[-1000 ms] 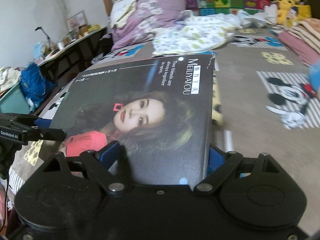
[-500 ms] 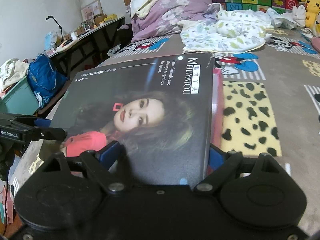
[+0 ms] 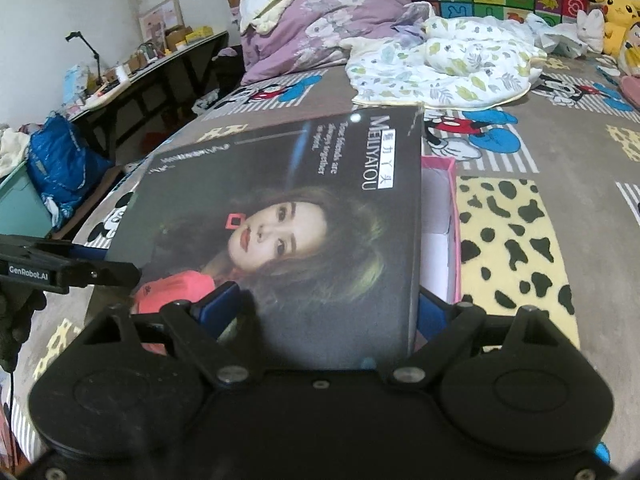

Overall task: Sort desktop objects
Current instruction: 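Lift the photo-printed box with both tools and carry it over the pink box, then lower the photo-printed box onto the pink box rim and open both tools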

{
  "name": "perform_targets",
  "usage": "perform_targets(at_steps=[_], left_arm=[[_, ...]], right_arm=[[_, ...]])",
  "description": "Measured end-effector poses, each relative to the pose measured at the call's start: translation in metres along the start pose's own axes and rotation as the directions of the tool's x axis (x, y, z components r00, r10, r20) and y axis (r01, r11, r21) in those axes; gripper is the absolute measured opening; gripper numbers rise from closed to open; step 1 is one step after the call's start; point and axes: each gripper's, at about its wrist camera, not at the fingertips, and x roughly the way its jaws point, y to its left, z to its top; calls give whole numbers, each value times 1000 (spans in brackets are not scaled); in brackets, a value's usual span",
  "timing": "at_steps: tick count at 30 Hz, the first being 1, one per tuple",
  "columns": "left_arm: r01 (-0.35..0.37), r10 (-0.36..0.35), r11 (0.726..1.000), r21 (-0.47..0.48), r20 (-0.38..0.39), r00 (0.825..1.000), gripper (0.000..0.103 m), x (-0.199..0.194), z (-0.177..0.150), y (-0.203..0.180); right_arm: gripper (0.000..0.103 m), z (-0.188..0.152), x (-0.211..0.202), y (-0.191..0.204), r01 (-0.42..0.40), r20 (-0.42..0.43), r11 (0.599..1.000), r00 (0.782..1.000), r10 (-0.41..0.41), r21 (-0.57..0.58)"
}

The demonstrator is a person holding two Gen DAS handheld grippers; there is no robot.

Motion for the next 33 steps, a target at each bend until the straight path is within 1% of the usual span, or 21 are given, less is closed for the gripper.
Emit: perform_targets(at_steps=[4, 10, 18, 25, 30, 33], left_arm=[[-5, 5, 1000, -2, -6, 1000, 81, 11, 7, 7], [6, -6, 1000, -15, 7, 1000, 81, 19, 17, 14], [16, -16, 999, -34, 9, 1000, 81, 27, 20, 15], [-1, 3, 997, -77, 29, 1000, 81, 33, 18, 16], [-32, 36, 994, -105, 36, 999, 81, 33, 16, 5], [-38, 44, 992, -124, 48, 998, 81, 35, 15, -5]], right_arm=[[91, 6, 7, 4, 8, 1, 1000, 1000, -8, -9], [91, 9, 11, 7, 25, 16, 1000, 1000, -24, -15], [91, 9, 11, 2, 34, 25, 999, 999, -34, -1], [91, 12, 19, 2, 47, 28, 999, 999, -47, -5], [91, 14, 22, -5, 56, 38, 998, 998, -56, 11], [91, 14, 19, -11, 73, 49, 997, 996, -74, 23]])
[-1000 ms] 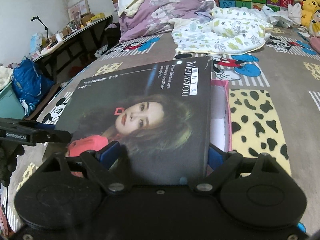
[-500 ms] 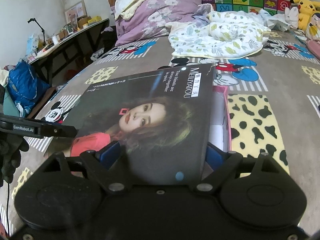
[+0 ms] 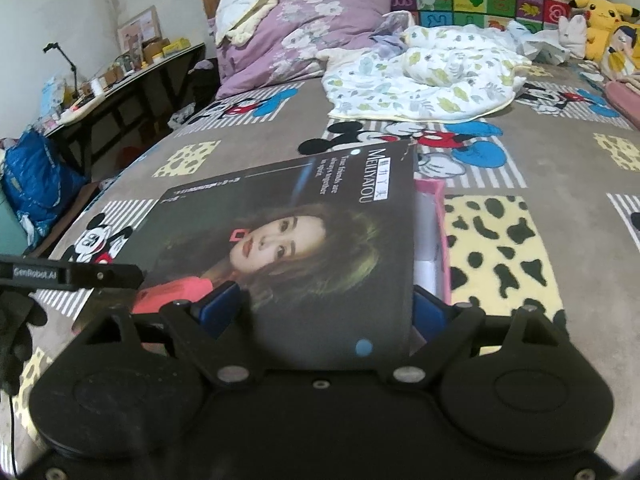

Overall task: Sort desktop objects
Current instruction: 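Lower the photo-printed box onto the pink box rim and open both tools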

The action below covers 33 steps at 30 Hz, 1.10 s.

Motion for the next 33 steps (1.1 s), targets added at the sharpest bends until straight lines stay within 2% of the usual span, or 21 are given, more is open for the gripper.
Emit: perform_targets(at_steps=[9, 14, 17, 19, 23, 26, 29, 31, 33], left_arm=[[-46, 46, 999, -15, 31, 998, 82, 5, -3, -20], [-44, 44, 999, -16, 34, 998, 83, 4, -4, -19], [-22, 23, 999, -50, 36, 999, 83, 5, -7, -12], [-16, 19, 998, -63, 42, 999, 83, 6, -10, -11], [6, -6, 1000, -12, 22, 1000, 84, 3, -11, -17], [18, -18, 1000, -10, 21, 1000, 84, 3, -14, -16], [27, -27, 1000, -2, 22, 999, 84, 2, -16, -17], [32, -31, 999, -6, 24, 999, 85, 2, -18, -17], [34, -35, 999, 12, 22, 999, 87, 1, -19, -19]], right_arm=[[90, -4, -9, -21, 27, 31, 1000, 999, -27, -1], [90, -3, -12, -22, 48, 56, 998, 997, -46, -31], [90, -7, -14, -29, 66, 70, 997, 996, -63, -35], [91, -10, -15, -40, 41, 71, 999, 997, -42, 18], [91, -12, -12, -58, -2, 53, 992, 999, -4, 124], [91, -13, -7, -73, -64, 29, 977, 998, 60, 203], [91, -14, -5, -79, -100, 18, 968, 995, 98, 231], [86, -15, -3, -85, -141, 12, 957, 990, 142, 252], [80, -18, 1, -92, -207, 5, 930, 977, 215, 305]])
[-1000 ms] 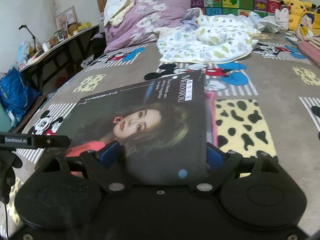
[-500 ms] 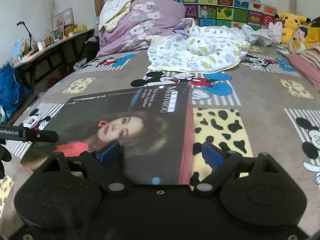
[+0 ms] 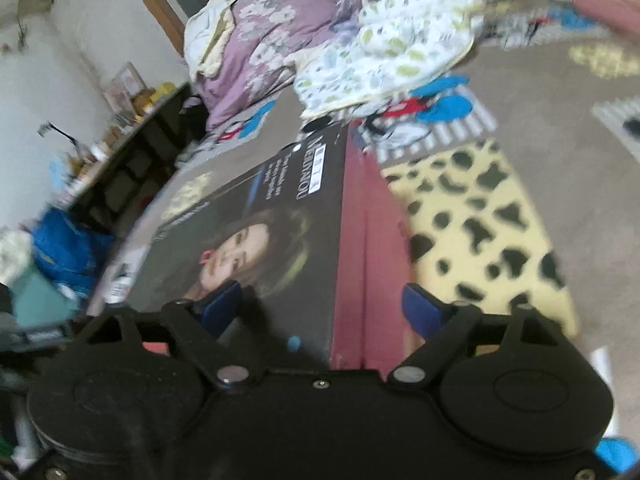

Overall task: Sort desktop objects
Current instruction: 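Lower the photo-printed box onto the pink box rim and open both tools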

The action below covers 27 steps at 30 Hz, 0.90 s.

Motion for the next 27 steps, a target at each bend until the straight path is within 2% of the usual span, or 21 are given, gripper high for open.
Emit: perform_targets(at_steps=[2, 5, 7, 13, 16, 21, 23, 25, 27], left_arm=[[8, -8, 1000, 9, -3, 1000, 87, 0, 0, 1], [26, -26, 998, -51, -3, 1000, 87, 1, -3, 9], [34, -33, 996, -82, 2, 999, 87, 1, -5, 11], [22, -22, 999, -40, -10, 1000, 88, -6, -7, -2], [10, -10, 1000, -5, -18, 1000, 88, -10, -10, -10], [36, -37, 998, -44, -28, 999, 89, -14, -22, 2], [27, -30, 996, -82, -30, 999, 89, -12, -28, 10], [50, -53, 992, -114, -25, 998, 89, -11, -33, 13], [62, -65, 991, -115, -24, 998, 89, -10, -36, 9]], right_arm=[[80, 0, 0, -1, -15, -12, 1000, 1000, 15, -12], [80, 1, -1, -2, -21, -19, 1000, 1000, 20, -20], [85, 0, -1, -4, -22, -22, 1000, 1000, 22, -9], [85, -4, -3, -16, -90, -41, 996, 995, 91, 23], [85, -5, -4, -14, -92, -55, 996, 994, 91, -17], [84, -8, -12, -34, -140, -87, 990, 986, 142, 29], [85, -12, -16, -39, -124, -96, 992, 987, 126, 22], [85, -18, -19, -43, -80, -93, 997, 992, 79, -4], [85, -22, -19, -48, -85, -87, 996, 992, 87, 29]])
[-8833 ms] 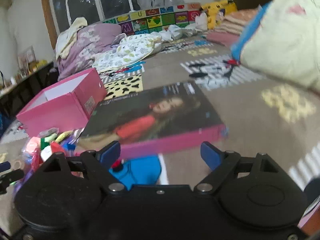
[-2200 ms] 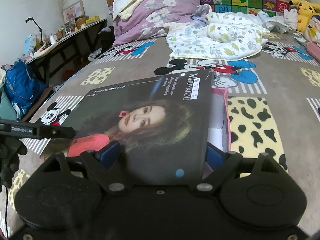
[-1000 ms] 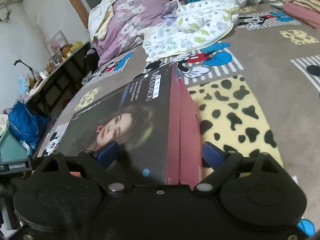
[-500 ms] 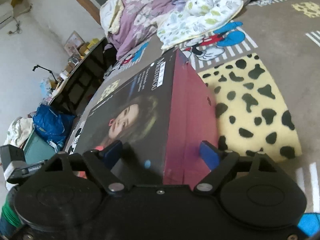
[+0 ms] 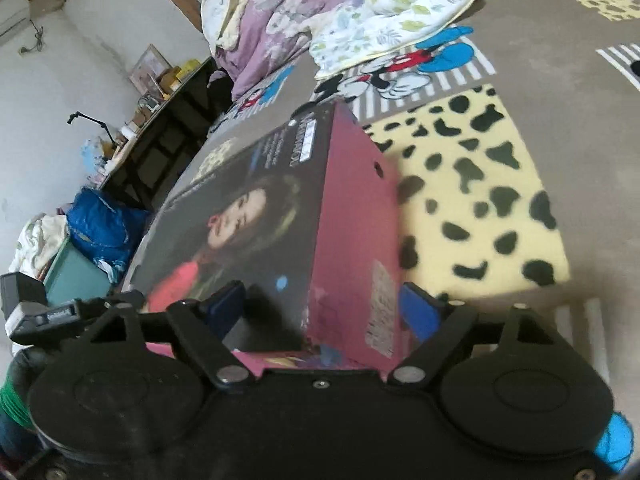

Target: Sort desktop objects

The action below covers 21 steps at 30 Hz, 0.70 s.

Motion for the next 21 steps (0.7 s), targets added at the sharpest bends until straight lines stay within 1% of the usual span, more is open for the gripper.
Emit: perform_targets(at_steps=[2, 8, 11, 14, 18, 21], left_arm=[[-18, 18, 1000, 11, 14, 1000, 90, 0, -3, -4], [-36, 35, 999, 12, 33, 999, 91, -5, -11, -7], [-89, 85, 993, 73, 51, 995, 91, -16, -18, -19], [-155, 144, 980, 126, 91, 985, 91, -32, -30, -30], [-213, 186, 962, 169, 165, 969, 91, -60, -51, -46], [-243, 204, 952, 187, 204, 957, 91, -80, -71, -58]], right_arm=[[85, -4, 1, -4, -10, 10, 1000, 1000, 10, 25], [85, -13, 1, -6, -2, 46, 999, 999, 0, 33], [86, -17, -9, 13, 73, 67, 996, 995, -70, -41], [88, -25, -22, 35, 166, 88, 978, 984, -155, -128], [91, -41, -41, 58, 282, 135, 939, 956, -260, -195], [92, -59, -61, 74, 342, 180, 911, 935, -306, -229]])
